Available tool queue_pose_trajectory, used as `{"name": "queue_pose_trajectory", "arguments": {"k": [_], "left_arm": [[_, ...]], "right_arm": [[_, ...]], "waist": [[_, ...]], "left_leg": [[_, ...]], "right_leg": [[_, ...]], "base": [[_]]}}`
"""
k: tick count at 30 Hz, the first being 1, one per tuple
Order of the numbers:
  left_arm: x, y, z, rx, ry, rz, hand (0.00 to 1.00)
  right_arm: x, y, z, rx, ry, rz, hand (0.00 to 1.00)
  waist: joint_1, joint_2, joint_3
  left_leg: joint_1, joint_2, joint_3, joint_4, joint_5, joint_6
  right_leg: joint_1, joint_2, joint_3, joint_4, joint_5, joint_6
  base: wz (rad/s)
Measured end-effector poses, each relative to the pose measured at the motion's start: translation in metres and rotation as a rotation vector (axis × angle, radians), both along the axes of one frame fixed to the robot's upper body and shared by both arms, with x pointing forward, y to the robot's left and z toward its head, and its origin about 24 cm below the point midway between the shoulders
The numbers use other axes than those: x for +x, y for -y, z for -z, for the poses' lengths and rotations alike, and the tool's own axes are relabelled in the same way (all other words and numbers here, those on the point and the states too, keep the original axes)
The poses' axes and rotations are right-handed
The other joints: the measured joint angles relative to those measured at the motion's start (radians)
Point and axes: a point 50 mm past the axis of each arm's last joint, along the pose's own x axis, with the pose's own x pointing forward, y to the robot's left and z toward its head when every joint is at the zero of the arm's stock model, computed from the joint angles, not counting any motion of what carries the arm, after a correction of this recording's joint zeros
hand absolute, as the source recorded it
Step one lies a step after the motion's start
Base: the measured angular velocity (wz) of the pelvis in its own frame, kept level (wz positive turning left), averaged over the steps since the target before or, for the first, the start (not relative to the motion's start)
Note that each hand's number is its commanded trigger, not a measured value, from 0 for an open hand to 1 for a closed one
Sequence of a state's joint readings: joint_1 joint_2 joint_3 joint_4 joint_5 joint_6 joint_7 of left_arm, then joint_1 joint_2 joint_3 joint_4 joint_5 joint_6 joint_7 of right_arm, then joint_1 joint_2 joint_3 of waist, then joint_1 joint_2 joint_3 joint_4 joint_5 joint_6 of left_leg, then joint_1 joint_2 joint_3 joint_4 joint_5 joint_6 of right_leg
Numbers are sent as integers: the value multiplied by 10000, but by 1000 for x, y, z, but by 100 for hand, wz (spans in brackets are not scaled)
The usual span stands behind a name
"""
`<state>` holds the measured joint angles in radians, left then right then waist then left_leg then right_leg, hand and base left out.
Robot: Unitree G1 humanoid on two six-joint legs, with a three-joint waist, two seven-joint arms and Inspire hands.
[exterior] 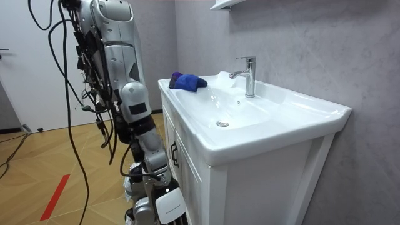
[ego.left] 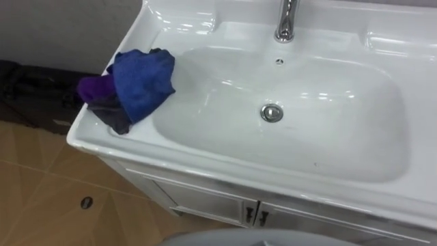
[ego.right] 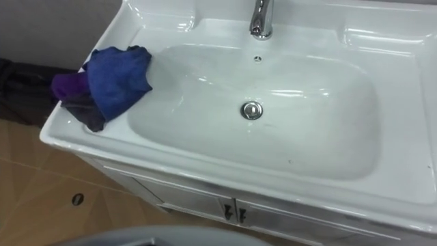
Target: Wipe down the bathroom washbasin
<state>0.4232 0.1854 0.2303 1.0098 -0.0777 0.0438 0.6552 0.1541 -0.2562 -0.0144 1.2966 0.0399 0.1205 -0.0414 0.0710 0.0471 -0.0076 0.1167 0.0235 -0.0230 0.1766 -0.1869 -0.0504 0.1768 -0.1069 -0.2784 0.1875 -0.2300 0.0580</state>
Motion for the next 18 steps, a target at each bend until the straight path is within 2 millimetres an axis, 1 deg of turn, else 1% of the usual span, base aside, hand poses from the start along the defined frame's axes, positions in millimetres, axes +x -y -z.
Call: {"name": "queue_pose_trajectory", "arguments": {"k": [5,7,12,18], "left_arm": [[-1,12,7,-824,-74,100,0],[1,15,10,-1142,-81,264,0],[6,20,14,-1644,-178,464,0],[19,24,18,-1987,-41,858,0]], "right_arm": [[-3,-2,1,74,-116,46,0],[-9,-7,3,318,-342,135,0],[-10,-13,5,606,-423,148,0],[-12,-15,5,636,-428,266,0]], "waist": [[-157,-59,13],[-139,-165,14],[-185,-307,15],[-206,-320,32]], "left_leg": [[18,-44,54,31,-15,24],[14,-44,55,30,-14,24],[14,-45,73,26,-18,30],[132,-37,226,-19,-22,35]], "right_leg": [[-14,-57,24,10,-72,39],[-13,-53,20,10,-84,31],[-11,-57,24,-4,-84,30],[10,-62,162,10,-83,32]], "base": [[-1],[0],[0],[-6]]}}
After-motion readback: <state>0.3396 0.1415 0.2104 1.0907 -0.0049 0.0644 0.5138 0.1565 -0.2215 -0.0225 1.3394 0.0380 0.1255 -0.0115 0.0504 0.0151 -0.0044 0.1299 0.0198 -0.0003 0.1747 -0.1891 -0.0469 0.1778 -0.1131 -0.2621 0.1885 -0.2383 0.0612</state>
